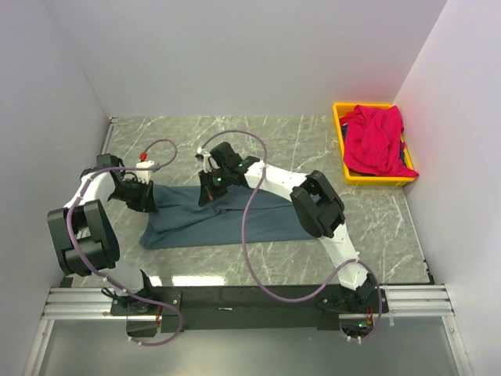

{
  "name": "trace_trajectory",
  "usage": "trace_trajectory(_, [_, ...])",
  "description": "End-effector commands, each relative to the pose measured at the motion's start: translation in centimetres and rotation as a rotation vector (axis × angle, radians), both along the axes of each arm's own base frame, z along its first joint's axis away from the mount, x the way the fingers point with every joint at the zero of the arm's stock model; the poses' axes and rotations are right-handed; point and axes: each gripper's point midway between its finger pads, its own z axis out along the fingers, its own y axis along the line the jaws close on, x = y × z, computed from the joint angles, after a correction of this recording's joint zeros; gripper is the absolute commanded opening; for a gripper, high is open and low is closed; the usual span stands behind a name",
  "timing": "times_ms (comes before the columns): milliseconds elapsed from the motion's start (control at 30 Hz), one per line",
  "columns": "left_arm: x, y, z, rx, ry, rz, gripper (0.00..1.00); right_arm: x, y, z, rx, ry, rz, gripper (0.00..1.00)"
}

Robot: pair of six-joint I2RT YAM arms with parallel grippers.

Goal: Fold and stack the t-shirts
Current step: Fold the tshirt

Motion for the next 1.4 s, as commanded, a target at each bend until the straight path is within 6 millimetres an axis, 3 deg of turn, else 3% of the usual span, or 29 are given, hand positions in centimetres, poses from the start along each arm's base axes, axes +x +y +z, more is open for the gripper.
trace_trajectory(0, [2.1, -0.1, 1.1, 0.019, -0.083, -0.041, 0.01, 2.1, -1.4, 4.3, 0.073, -0.059, -0.063, 0.0])
trace_trajectory(200, [4.0, -0.4, 0.9, 0.031, -0.104, -0.048, 0.01, 4.0, -2.7, 3.6, 0.066, -0.04, -0.105, 0.0])
trace_trajectory(300, [5.0, -0.4, 0.8, 0.042, -0.113, -0.052, 0.03, 3.5, -3.1, 2.4, 0.051, -0.01, -0.101, 0.0])
trace_trajectory(600, [6.9, -1.0, -0.1, 0.062, -0.121, -0.056, 0.07, 2.7, -3.2, 1.4, 0.036, 0.018, -0.087, 0.0])
trace_trajectory(667, [7.0, -0.8, -0.3, 0.074, -0.119, -0.05, 0.12, 2.7, -3.2, 1.3, 0.028, 0.026, -0.086, 0.09])
trace_trajectory(767, [7.5, -0.2, 0.0, 0.103, -0.136, -0.016, 0.29, 2.7, -3.5, 1.2, 0.011, 0.028, -0.09, 0.26])
trace_trajectory(800, [7.6, -0.1, 0.6, 0.109, -0.157, -0.009, 0.32, 3.0, -3.7, 1.8, 0.011, 0.01, -0.09, 0.32])
trace_trajectory(833, [7.4, -0.1, 0.9, 0.107, -0.158, 0.0, 0.38, 3.2, -4.1, 1.9, 0.001, -0.001, -0.098, 0.45])
trace_trajectory(867, [7.3, -0.4, 1.5, 0.09, -0.168, 0.0, 0.4, 3.4, -4.6, 2.2, -0.005, -0.003, -0.106, 0.49])
trace_trajectory(900, [6.8, -0.6, 2.5, 0.079, -0.184, 0.011, 0.42, 4.0, -5.5, 3.4, 0.001, -0.032, -0.119, 0.56])
trace_trajectory(1000, [5.2, -1.8, 4.1, 0.037, -0.196, 0.005, 0.46, 5.2, -8.5, 5.6, -0.007, -0.093, -0.11, 0.62])
trace_trajectory(1100, [3.6, -2.7, 3.7, 0.043, -0.135, -0.011, 0.43, 5.4, -12.3, 6.0, -0.093, -0.138, -0.064, 0.63])
trace_trajectory(1233, [2.4, -4.1, 1.9, 0.11, -0.059, -0.029, 0.38, 6.8, -19.3, 4.2, -0.264, -0.137, -0.095, 0.61])
trace_trajectory(1367, [2.6, -3.9, -0.2, 0.198, 0.012, 0.016, 0.3, 6.4, -24.8, 0.6, -0.456, -0.093, -0.094, 0.54])
